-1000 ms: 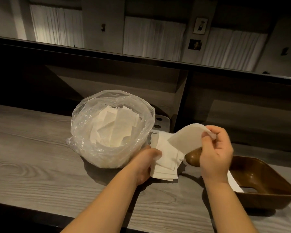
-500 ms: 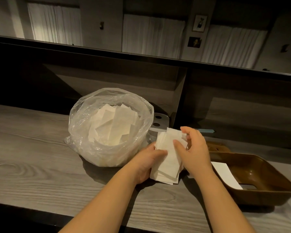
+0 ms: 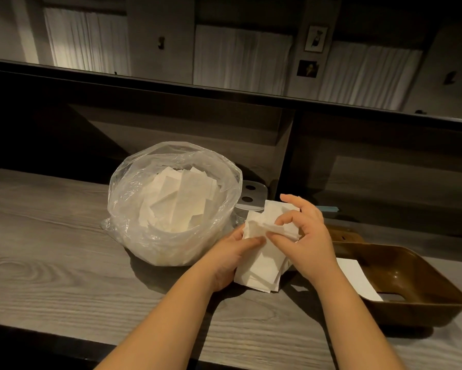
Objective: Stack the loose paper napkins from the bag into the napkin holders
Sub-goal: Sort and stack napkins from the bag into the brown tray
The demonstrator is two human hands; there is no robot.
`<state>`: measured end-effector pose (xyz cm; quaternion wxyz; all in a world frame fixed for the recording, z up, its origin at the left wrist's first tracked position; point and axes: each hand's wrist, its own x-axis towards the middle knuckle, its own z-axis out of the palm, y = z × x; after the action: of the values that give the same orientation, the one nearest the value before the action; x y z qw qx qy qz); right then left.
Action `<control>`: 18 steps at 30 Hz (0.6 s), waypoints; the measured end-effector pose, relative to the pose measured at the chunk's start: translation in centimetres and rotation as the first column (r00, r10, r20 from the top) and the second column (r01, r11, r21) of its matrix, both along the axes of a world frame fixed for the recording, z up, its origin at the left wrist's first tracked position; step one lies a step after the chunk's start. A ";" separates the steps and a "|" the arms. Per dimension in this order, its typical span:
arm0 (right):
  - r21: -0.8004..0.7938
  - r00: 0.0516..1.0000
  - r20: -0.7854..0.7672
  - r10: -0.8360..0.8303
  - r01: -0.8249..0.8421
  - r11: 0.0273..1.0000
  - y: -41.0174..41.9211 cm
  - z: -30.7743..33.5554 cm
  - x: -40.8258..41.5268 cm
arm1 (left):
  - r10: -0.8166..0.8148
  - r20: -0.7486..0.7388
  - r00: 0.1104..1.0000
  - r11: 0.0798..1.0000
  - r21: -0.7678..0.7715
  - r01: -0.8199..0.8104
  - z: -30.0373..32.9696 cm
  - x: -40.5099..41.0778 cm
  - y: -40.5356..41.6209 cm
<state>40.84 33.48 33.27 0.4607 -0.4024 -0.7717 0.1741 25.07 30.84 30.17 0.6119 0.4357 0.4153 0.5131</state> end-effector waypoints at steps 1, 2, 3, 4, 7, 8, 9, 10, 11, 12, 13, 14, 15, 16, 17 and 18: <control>0.023 1.000 0.016 0.019 -0.020 1.000 -0.1 0.0 -0.1 | 0.009 0.010 1.000 1.000 -0.004 -0.009 0.0 0.0 0.0; 0.040 0.999 0.019 0.029 -0.030 0.999 -0.3 0.0 -0.1 | 0.012 0.015 1.000 1.000 -0.008 -0.012 0.0 0.0 0.1; 0.052 0.999 0.008 0.032 -0.032 0.998 -0.4 0.0 -0.1 | 0.007 0.017 1.000 1.000 -0.009 -0.007 0.0 0.0 0.1; 0.058 1.000 -0.011 0.029 -0.028 0.998 -0.4 0.0 0.0 | 0.000 0.017 1.000 1.000 -0.013 0.001 0.0 0.0 0.2; 0.014 0.989 -0.147 0.020 -0.018 1.000 -0.4 -0.1 0.3 | 0.011 0.088 0.996 0.995 -0.103 -0.002 0.0 0.0 0.3; -0.037 0.974 -0.224 0.022 -0.031 0.999 -0.5 0.0 0.3 | 0.019 0.119 0.993 0.989 -0.148 -0.001 0.0 0.0 0.3; -0.086 0.955 -0.298 0.016 -0.043 0.995 -0.5 0.1 0.3 | 0.012 0.143 0.990 0.984 -0.176 0.013 0.1 0.0 0.2; -0.116 0.930 -0.368 0.001 -0.047 0.992 -0.5 0.2 0.4 | 0.009 0.153 0.988 0.981 -0.193 0.021 0.1 -0.1 0.2; -0.136 0.897 -0.442 -0.011 -0.055 0.989 -0.6 0.5 0.4 | 0.005 0.165 0.986 0.980 -0.199 0.028 0.2 -0.1 0.2; -0.155 0.851 -0.525 -0.017 -0.077 0.985 -0.7 0.8 0.5 | 0.010 0.176 0.984 0.980 -0.199 0.026 0.3 -0.2 0.1; -0.177 0.786 -0.618 -0.016 -0.119 0.977 -0.9 1.1 0.6 | 0.011 0.187 0.982 0.981 -0.191 0.025 0.4 -0.3 -0.1; -0.198 0.706 -0.708 -0.011 -0.184 0.963 -1.0 1.4 0.7 | 0.018 0.193 0.981 0.983 -0.181 0.018 0.5 -0.3 -0.2; -0.218 0.629 -0.777 -0.011 -0.253 0.943 -1.1 1.6 0.9 | 0.024 0.193 0.981 0.986 -0.169 0.009 0.5 -0.3 -0.2; -0.239 0.581 -0.814 -0.017 -0.307 0.921 -1.1 1.7 1.0 | 0.026 0.183 0.983 0.988 -0.154 0.003 0.4 -0.3 -0.1; -0.271 0.575 -0.818 -0.032 -0.335 0.902 -1.1 1.7 1.0 | 0.022 0.174 0.984 0.991 -0.137 0.002 0.3 -0.3 0.0; -0.314 0.600 -0.798 -0.053 -0.340 0.887 -1.1 1.7 0.9 | 0.021 0.170 0.985 0.992 -0.124 0.000 0.3 -0.2 0.0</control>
<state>41.71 32.41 34.94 0.6338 -0.3110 -0.4606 0.5379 24.87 30.84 30.46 0.6684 0.3489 0.3946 0.5252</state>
